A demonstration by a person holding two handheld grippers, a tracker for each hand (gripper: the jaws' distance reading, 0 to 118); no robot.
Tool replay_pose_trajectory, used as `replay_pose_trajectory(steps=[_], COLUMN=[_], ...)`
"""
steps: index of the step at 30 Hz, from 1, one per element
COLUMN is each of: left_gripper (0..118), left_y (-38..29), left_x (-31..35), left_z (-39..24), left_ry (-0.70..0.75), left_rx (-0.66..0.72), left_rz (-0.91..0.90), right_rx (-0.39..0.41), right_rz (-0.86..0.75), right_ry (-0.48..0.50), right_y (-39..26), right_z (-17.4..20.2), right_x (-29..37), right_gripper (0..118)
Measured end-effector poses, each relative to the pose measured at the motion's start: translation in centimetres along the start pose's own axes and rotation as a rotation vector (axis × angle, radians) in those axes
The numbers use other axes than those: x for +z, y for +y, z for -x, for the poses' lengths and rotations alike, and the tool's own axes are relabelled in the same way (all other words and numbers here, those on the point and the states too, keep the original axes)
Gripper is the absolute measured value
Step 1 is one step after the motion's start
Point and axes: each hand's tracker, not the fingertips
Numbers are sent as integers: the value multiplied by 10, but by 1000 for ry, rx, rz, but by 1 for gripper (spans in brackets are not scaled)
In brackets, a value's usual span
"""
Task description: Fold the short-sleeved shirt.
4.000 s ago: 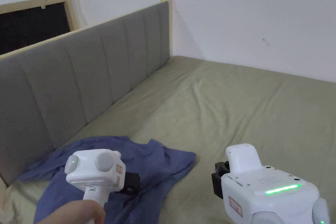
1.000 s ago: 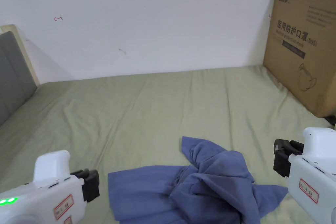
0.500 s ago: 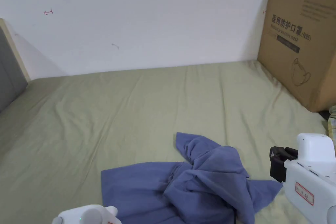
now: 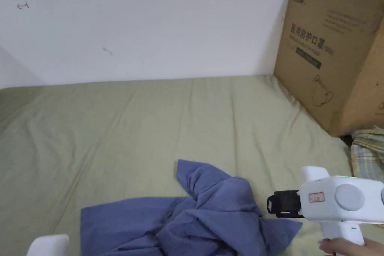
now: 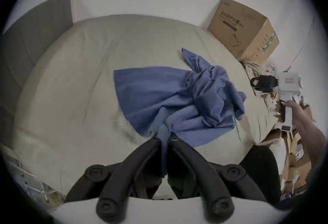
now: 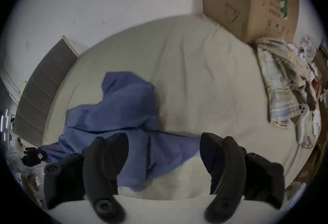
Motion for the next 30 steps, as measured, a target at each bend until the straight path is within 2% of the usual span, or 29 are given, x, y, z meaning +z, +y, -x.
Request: replay_pose_trajectory(steps=[2, 6, 10, 12, 13, 14, 15, 16, 17, 18, 21, 22, 26, 30], left_gripper=[2, 2, 2, 2, 2, 2, 2, 2, 2, 2, 2, 2, 2, 2], left_y=[1, 1, -3, -4, -5, -5, -5, -4, -3, -3, 2, 6, 30, 76], left_x=[0, -8, -16, -19, -19, -18, -17, -15, -13, -10, 6, 14, 51, 90], left_z=[3, 13, 17, 19, 19, 20, 20, 19, 19, 18, 15, 16, 26, 40], left_ry=[-15, -13, 2, 9, 10, 8, 2, -2, -5, -7, -12, -18, -8, 38], left_rx=[16, 56, 67, 72, 76, 81, 88, 92, 94, 92, 72, 63, 36, -32], left_rz=[1, 23, 43, 52, 50, 46, 42, 36, 31, 23, -37, -69, -181, -261], right_rx=[-10, 49, 70, 147, 161, 147, 145, 146, 147, 146, 263, 273, 176, 190], right_rz=[67, 153, 350, 310, 300, 301, 300, 297, 319, 319, 269, 215, 55, -97], right_ry=[-17, -145, -58, -132, -136, -114, -91, -26, 44, 79, 76, 79, 142, 108], right_y=[8, 14, 5, 0, 0, 0, -1, -1, 0, -4, -8, -8, 3, 31], right_z=[-3, -8, -1, 11, 16, 17, 20, 23, 26, 31, 46, 47, 35, 21], right_x=[-21, -57, -85, -87, -85, -82, -78, -74, -70, -63, -35, -19, 55, 133], right_gripper=[88, 88, 88, 88, 87, 80, 63, 23, 8, 8, 8, 8, 8, 8])
